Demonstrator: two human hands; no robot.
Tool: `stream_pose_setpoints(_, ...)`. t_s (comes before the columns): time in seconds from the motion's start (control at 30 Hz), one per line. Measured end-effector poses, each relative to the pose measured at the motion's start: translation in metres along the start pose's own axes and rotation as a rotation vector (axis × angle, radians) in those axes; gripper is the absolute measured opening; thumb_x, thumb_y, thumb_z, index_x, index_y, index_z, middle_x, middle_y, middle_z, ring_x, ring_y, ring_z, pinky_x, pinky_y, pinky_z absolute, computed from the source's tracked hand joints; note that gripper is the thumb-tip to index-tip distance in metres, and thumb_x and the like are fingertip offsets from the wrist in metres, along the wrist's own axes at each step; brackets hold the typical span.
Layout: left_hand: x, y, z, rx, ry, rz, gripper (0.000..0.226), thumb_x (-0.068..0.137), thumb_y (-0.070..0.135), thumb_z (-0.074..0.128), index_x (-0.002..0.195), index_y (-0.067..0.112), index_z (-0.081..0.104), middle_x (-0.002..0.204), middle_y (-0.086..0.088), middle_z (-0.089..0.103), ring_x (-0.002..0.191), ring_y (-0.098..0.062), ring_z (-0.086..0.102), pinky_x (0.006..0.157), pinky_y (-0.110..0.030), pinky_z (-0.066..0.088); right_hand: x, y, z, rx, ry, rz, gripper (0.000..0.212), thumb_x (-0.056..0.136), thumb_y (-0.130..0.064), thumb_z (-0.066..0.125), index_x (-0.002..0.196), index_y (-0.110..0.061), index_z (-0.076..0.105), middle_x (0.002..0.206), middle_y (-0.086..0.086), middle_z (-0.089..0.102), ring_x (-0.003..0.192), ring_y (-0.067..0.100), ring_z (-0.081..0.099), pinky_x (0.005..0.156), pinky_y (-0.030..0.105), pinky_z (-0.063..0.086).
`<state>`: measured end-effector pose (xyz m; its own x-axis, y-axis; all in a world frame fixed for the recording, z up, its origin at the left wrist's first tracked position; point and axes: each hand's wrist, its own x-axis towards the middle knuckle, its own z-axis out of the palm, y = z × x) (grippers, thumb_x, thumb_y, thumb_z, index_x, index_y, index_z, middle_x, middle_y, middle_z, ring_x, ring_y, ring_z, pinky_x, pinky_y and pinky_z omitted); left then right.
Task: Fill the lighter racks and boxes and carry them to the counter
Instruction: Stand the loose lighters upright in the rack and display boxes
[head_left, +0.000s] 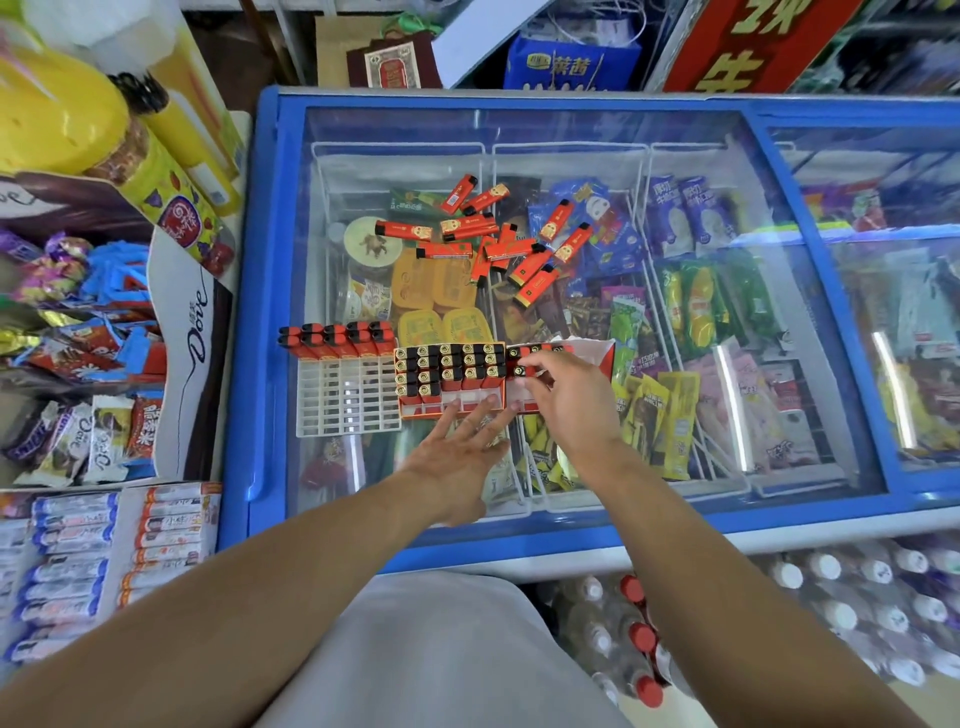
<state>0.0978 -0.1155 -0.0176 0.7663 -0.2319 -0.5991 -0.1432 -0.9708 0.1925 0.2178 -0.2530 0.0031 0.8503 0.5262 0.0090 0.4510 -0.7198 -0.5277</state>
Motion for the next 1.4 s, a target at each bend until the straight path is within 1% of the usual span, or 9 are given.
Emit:
stream_pose_setpoints(0.27,-0.002,-0.001,-0.002,-0.079,0.032,0.026,0.085,0.095,0.043,0.058,0.163,0.027,0.010,0.158,0.002,-0.040,0.146,-0.023,-0.037,0.119,-0.051,-0.021,-0.001,-0.008,-0.007,-0.092,0.141,0.050,0.023,0.086,-0.045,0.075,0.099,-0.029,0.065,0.092,-0.015,0.072,0.065,0.005,0.064,0.056,0.022,0.045)
stream_pose_setpoints(0.37,-0.009,-0.006,-0.005,-0.170,0.113,0.060,0.083,0.097,0.044,0.057,0.163,0.028,0.009,0.161,0.002,-0.034,0.148,-0.018,-0.033,0.121,-0.043,-0.018,0.011,-0.019,-0.021,-0.014,0.238,0.002,0.017,0.092,-0.043,0.069,0.095,-0.026,0.068,0.085,-0.015,0.069,0.066,0.005,0.062,0.056,0.023,0.048)
stream_pose_setpoints(0.47,-0.024,-0.018,-0.005,-0.262,0.196,0.071,0.075,0.100,0.043,0.053,0.162,0.031,0.013,0.164,0.008,-0.024,0.149,-0.007,-0.024,0.124,-0.034,-0.011,0.052,-0.020,-0.037,0.026,0.134,0.118,0.011,0.096,-0.033,0.066,0.104,-0.025,0.067,0.089,-0.020,0.062,0.072,0.000,0.057,0.059,0.015,0.039)
stream_pose_setpoints(0.57,-0.041,-0.031,-0.002,-0.321,0.262,0.041,0.065,0.102,0.049,0.050,0.160,0.035,0.024,0.168,0.014,-0.006,0.154,-0.006,-0.004,0.128,-0.037,0.002,0.109,-0.002,-0.034,0.075,-0.102,0.342,0.029,0.093,-0.037,0.068,0.118,-0.023,0.064,0.101,-0.011,0.069,0.083,0.009,0.065,0.077,0.029,0.052)
stream_pose_setpoints(0.67,-0.054,-0.043,0.006,-0.323,0.282,-0.014,0.061,0.102,0.049,0.049,0.158,0.037,0.026,0.168,0.014,0.009,0.155,-0.008,0.007,0.126,-0.033,-0.002,0.150,0.018,-0.016,0.047,-0.259,0.506,0.055,0.081,-0.048,0.077,0.120,-0.012,0.063,0.110,0.004,0.070,0.095,0.024,0.066,0.093,0.042,0.053)
stream_pose_setpoints(0.9,-0.063,-0.050,0.030,-0.267,0.246,-0.068,0.070,0.102,0.049,0.046,0.161,0.033,0.013,0.164,0.012,-0.023,0.149,-0.006,-0.028,0.119,-0.030,-0.017,0.168,0.026,0.010,0.071,-0.275,0.610,0.090,0.069,-0.041,0.090,0.138,-0.010,0.041,0.122,0.010,0.065,0.102,0.031,0.067,0.091,0.048,0.056)
stream_pose_setpoints(1.07,-0.062,-0.050,0.032,-0.334,0.239,-0.070,0.065,0.100,0.049,0.050,0.159,0.029,0.030,0.165,0.014,-0.025,0.148,-0.002,-0.031,0.117,-0.027,-0.014,0.162,0.015,0.001,0.247,-0.098,0.554,0.048,0.083,-0.016,0.079,0.118,-0.019,0.046,0.103,0.004,0.067,0.088,0.022,0.068,0.082,0.041,0.058)
stream_pose_setpoints(1.23,-0.064,-0.047,0.031,-0.256,0.229,-0.065,0.067,0.101,0.053,0.044,0.160,0.029,0.023,0.163,0.006,-0.030,0.146,-0.009,-0.037,0.116,-0.030,-0.023,0.102,-0.024,-0.053,0.241,-0.003,0.245,0.030,0.098,-0.026,0.065,0.125,-0.026,0.051,0.094,-0.012,0.066,0.084,-0.001,0.062,0.067,0.020,0.043)
stream_pose_setpoints(1.4,-0.061,-0.034,0.022,-0.148,0.276,-0.011,0.068,0.103,0.049,0.044,0.162,0.029,0.017,0.170,0.001,-0.009,0.155,-0.017,-0.018,0.117,-0.036,-0.024,0.019,-0.028,-0.076,0.211,-0.034,0.150,0.017,0.095,-0.031,0.068,0.112,-0.030,0.065,0.089,-0.022,0.066,0.079,-0.013,0.061,0.066,0.005,0.042)
